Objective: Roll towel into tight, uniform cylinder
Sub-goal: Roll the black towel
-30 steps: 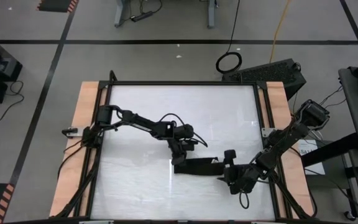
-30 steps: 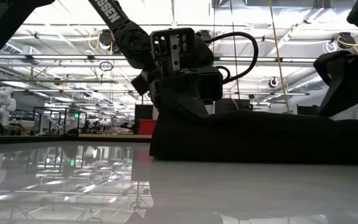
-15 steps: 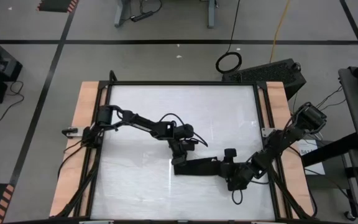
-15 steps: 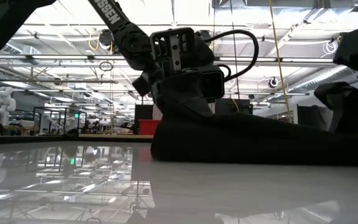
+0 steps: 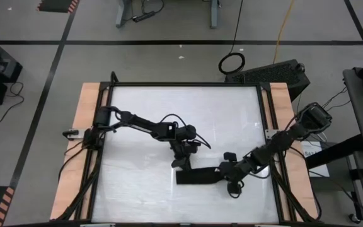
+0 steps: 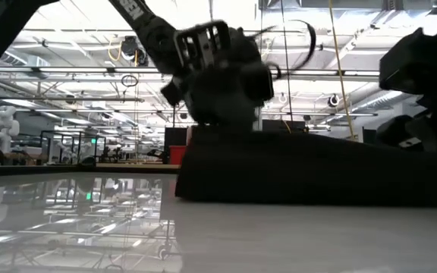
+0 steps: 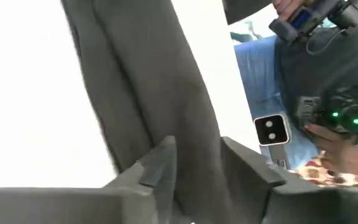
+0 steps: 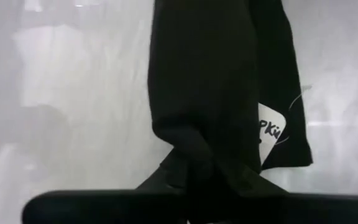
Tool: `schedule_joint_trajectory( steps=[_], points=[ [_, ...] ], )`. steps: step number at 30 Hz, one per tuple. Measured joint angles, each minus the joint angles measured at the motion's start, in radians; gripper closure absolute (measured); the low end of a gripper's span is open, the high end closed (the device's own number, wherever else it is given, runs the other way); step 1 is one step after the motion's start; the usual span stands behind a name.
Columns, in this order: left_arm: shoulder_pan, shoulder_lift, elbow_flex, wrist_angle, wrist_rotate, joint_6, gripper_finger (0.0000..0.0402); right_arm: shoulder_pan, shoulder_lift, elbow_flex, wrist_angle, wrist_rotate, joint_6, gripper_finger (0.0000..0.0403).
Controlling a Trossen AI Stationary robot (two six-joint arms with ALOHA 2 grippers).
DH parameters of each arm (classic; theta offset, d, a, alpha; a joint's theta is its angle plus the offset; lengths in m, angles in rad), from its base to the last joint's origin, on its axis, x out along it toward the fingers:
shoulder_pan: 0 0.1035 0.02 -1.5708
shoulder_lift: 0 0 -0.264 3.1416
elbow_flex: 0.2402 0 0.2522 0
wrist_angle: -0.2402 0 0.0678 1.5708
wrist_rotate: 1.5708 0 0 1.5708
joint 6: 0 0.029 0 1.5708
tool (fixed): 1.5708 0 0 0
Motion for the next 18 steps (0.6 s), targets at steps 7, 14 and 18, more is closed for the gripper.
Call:
schedule_joint_trajectory(
  steps=[7, 14, 18],
  points=[
    [-0.012, -0.091, 0.002, -0.105, -0.099, 0.142, 0.0194, -0.079, 0.003, -0.002, 0.041, -0.187, 0.021, 0.0393],
    [-0.126, -0.177, 0.004, -0.152, -0.304, 0.303, 0.018, -0.159, -0.046, -0.007, 0.026, -0.292, 0.06, 0.0393],
    [-0.192, -0.185, 0.005, -0.147, -0.432, 0.364, 0.018, -0.221, -0.074, -0.008, 0.018, -0.364, 0.093, 0.0393]
  ],
)
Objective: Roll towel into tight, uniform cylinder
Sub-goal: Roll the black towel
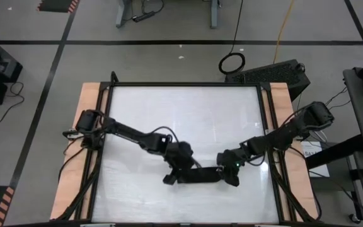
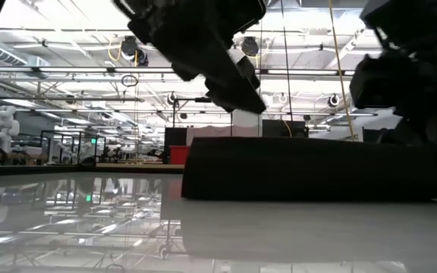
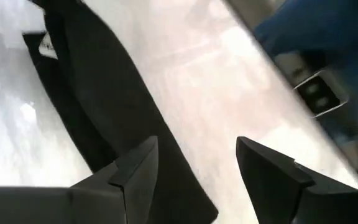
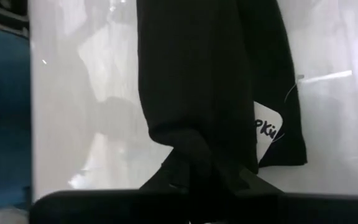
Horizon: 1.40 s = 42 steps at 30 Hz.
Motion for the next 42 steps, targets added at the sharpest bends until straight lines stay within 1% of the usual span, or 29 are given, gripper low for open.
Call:
schedule_joint_trajectory(
  steps=[5, 8, 11, 15, 19, 21, 23, 24, 29, 32, 36, 40, 42],
  points=[
    [-0.055, 0.001, 0.0, -0.008, -0.227, 0.063, 0.018, -0.083, -0.009, 0.0, 0.013, -0.106, 0.036, 0.0392],
    [-0.072, 0.001, 0.0, -0.009, -0.316, 0.099, 0.018, -0.122, -0.01, 0.0, 0.015, -0.158, 0.046, 0.0392],
    [-0.075, 0.005, 0.0, -0.003, -0.332, 0.101, 0.018, -0.157, -0.01, 0.001, 0.015, -0.204, 0.046, 0.0392],
    [-0.075, 0.034, -0.001, -0.005, -0.338, 0.052, 0.018, -0.198, -0.01, 0.001, 0.02, -0.251, 0.057, 0.0392],
    [-0.077, 0.07, -0.002, -0.005, -0.356, 0.024, 0.018, -0.235, -0.012, -0.024, 0.024, -0.278, 0.089, 0.0392],
    [-0.081, 0.085, -0.002, -0.008, -0.402, 0.017, 0.018, -0.247, -0.012, -0.039, 0.024, -0.282, 0.11, 0.0392],
    [-0.083, 0.099, -0.002, -0.004, -0.462, 0.002, 0.018, -0.258, -0.012, -0.054, 0.032, -0.307, 0.129, 0.0392],
    [-0.083, 0.103, -0.002, -0.003, -0.477, -0.001, 0.018, -0.262, -0.012, -0.064, 0.045, -0.317, 0.14, 0.0392],
    [-0.083, 0.134, -0.002, 0.004, -0.482, -0.004, 0.018, -0.273, -0.012, -0.107, 0.125, -0.347, 0.211, 0.0389],
    [-0.083, 0.147, 0.0, 0.008, -0.483, -0.005, 0.018, -0.278, -0.012, -0.115, 0.143, -0.356, 0.232, 0.0378],
    [-0.079, 0.162, 0.002, 0.014, -0.482, -0.048, 0.018, -0.28, -0.012, -0.116, 0.144, -0.355, 0.236, 0.0356],
    [-0.066, 0.165, 0.003, 0.015, -0.443, -0.083, 0.018, -0.296, -0.018, -0.116, 0.136, -0.361, 0.192, 0.0327],
    [-0.061, 0.166, 0.003, 0.014, -0.429, -0.096, 0.018, -0.305, -0.034, -0.116, 0.137, -0.381, 0.163, 0.031]
  ],
)
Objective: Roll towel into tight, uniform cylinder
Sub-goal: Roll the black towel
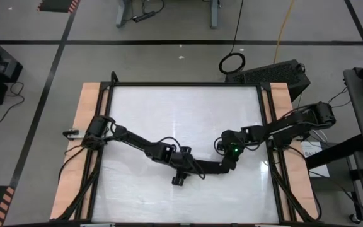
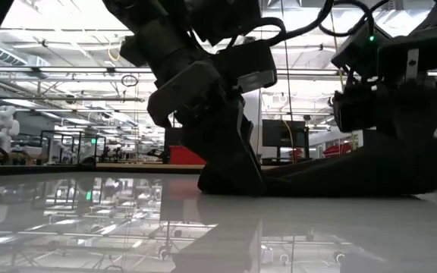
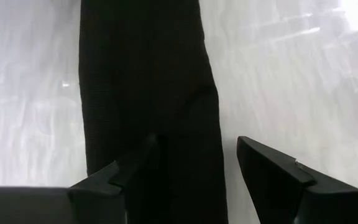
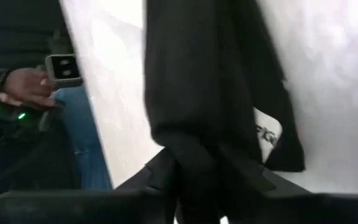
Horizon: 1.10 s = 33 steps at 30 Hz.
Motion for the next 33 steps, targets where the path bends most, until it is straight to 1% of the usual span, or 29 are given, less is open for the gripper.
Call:
schedule_joint_trajectory(
  steps=[5, 9, 12, 14, 19, 23, 25, 28, 33],
  points=[
    [0.016, 0.001, -0.001, -0.005, 0.056, -0.015, 0.018, -0.025, -0.086, 0.0, -0.018, -0.042, -0.052, 0.0261],
    [0.03, 0.002, -0.002, -0.005, 0.101, -0.047, 0.018, -0.025, -0.185, 0.0, -0.067, -0.046, -0.083, 0.0233],
    [0.042, 0.002, -0.002, -0.005, 0.144, -0.065, 0.018, -0.025, -0.257, 0.0, -0.155, -0.038, -0.123, 0.0225],
    [0.048, 0.002, -0.002, -0.005, 0.158, -0.065, 0.018, -0.021, -0.3, 0.0, -0.19, -0.012, -0.174, 0.0226],
    [0.062, 0.002, -0.003, -0.006, 0.194, -0.066, 0.018, 0.042, -0.364, 0.0, -0.152, 0.083, -0.263, 0.023],
    [0.074, 0.002, -0.003, -0.006, 0.212, -0.078, 0.018, 0.112, -0.351, 0.001, -0.049, 0.218, -0.32, 0.0232],
    [0.083, 0.002, -0.003, -0.005, 0.226, -0.091, 0.018, 0.14, -0.325, 0.001, 0.004, 0.264, -0.346, 0.0232],
    [0.095, 0.003, -0.003, -0.005, 0.248, -0.091, 0.018, 0.167, -0.269, 0.002, 0.08, 0.271, -0.371, 0.0232],
    [0.113, 0.003, -0.004, -0.005, 0.279, -0.091, 0.018, 0.198, -0.154, 0.002, 0.096, 0.271, -0.405, 0.0232]
  ],
)
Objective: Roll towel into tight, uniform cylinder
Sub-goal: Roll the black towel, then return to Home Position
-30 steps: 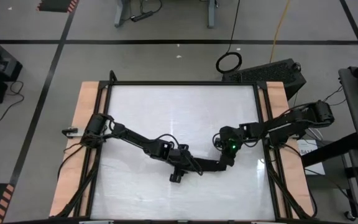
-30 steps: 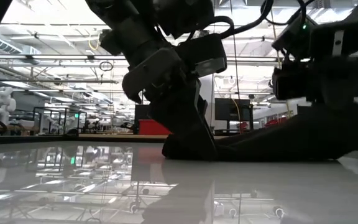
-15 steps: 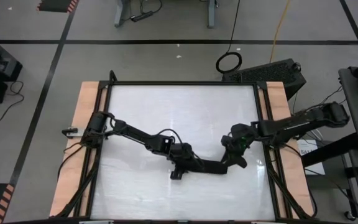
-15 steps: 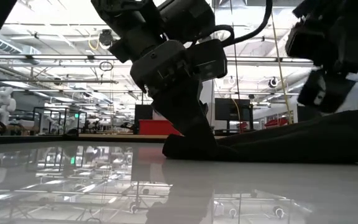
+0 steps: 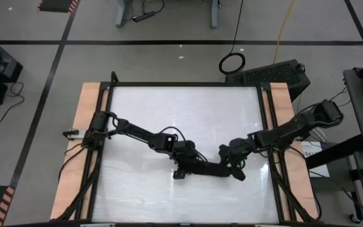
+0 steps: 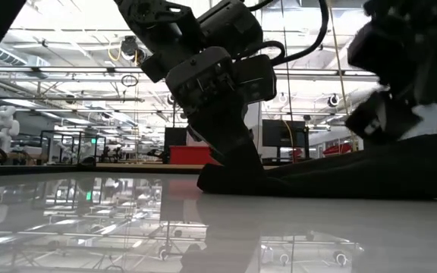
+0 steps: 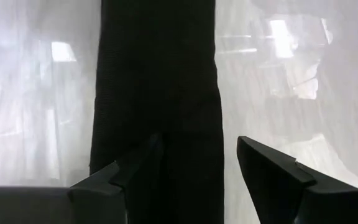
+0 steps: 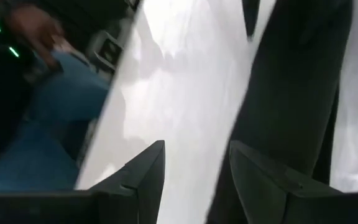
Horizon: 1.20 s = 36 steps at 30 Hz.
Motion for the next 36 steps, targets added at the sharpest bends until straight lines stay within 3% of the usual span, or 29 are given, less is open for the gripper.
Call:
schedule_joint_trajectory(
  steps=[10, 19, 25, 30, 36],
  points=[
    [0.018, 0.0, -0.001, -0.003, 0.039, 0.0, 0.018, 0.015, 0.176, 0.0, -0.026, 0.099, -0.04, 0.0232],
    [0.021, 0.0, -0.001, -0.012, 0.039, 0.0, 0.018, 0.005, 0.209, 0.003, -0.042, 0.092, -0.039, 0.0232],
    [0.036, -0.041, -0.005, -0.039, 0.045, -0.005, 0.018, -0.027, 0.083, -0.003, -0.081, 0.078, 0.009, 0.0232],
    [0.045, -0.143, -0.006, -0.086, 0.044, -0.004, 0.018, -0.033, -0.1, -0.002, -0.079, 0.069, 0.032, 0.0232],
    [0.05, -0.288, -0.005, -0.214, -0.02, 0.037, 0.018, -0.037, -0.348, 0.061, -0.171, 0.106, -0.054, 0.0232]
  ],
)
